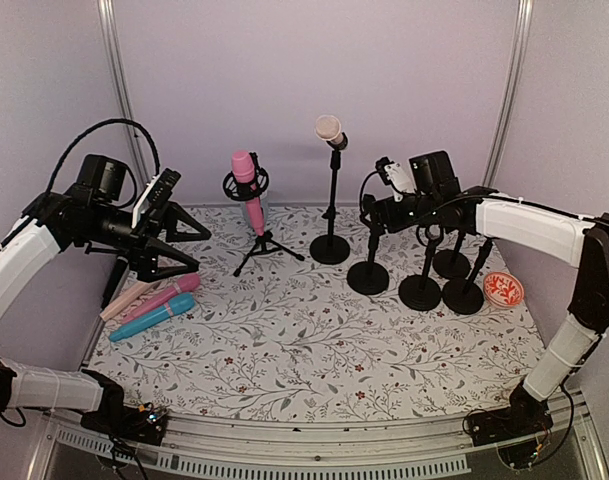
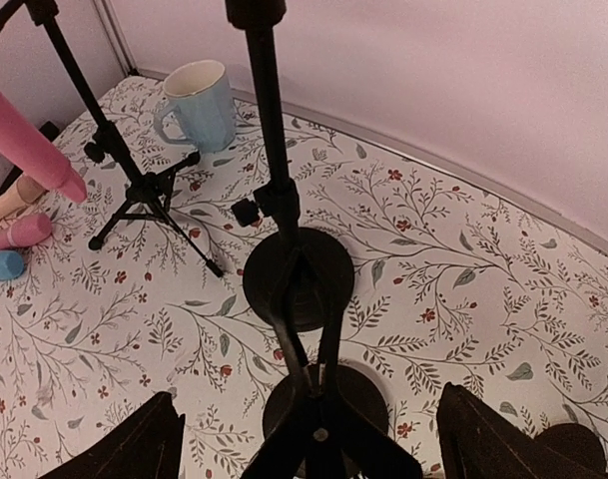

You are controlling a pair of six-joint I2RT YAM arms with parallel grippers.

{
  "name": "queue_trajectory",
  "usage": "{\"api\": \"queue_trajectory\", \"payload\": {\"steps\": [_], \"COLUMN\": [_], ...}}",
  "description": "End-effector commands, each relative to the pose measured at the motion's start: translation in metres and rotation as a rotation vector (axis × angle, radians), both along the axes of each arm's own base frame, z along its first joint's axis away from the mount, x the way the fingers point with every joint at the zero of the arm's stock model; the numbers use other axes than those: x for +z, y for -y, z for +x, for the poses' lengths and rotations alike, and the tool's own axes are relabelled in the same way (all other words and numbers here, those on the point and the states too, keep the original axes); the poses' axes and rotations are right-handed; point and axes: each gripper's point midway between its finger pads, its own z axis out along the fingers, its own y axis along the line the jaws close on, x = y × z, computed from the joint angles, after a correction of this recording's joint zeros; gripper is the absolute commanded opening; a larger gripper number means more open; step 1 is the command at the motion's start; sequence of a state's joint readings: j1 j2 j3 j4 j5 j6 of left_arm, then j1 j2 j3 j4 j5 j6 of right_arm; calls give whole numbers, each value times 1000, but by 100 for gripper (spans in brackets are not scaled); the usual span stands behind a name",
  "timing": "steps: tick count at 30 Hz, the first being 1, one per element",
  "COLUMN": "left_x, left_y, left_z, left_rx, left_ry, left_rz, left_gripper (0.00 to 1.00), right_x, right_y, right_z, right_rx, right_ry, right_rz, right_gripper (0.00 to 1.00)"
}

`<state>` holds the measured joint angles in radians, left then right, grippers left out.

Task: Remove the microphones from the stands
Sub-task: Adjust the microphone stand at the center of the board, then move the microphone stand to the corner of the board.

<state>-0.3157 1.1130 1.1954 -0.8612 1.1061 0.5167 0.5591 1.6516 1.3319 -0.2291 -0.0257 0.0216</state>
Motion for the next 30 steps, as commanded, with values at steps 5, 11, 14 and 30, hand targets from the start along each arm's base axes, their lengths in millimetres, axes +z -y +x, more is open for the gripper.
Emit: {"api": "queue_trajectory", "payload": {"steps": [5, 11, 14, 30], "left_x": [7, 5, 6, 4], "left_y": [-2, -2, -2, -2], "left_z": [-1, -1, -1, -2], "left_rx": [3, 5, 5, 1], "left_ry": [19, 14, 12, 11], "left_rz": [-4, -1, -3, 1], "left_gripper": [89, 89, 89, 88], "right_x": [-42, -22, -10, 4], "right_y": [-2, 1, -4, 18], "right_z": [-6, 16, 24, 51], "right_rx": [67, 15, 16, -99], "right_ry": [-100, -19, 23, 114], "right_rz": [-113, -102, -77, -116], "right_gripper": [82, 62, 57, 2]}}
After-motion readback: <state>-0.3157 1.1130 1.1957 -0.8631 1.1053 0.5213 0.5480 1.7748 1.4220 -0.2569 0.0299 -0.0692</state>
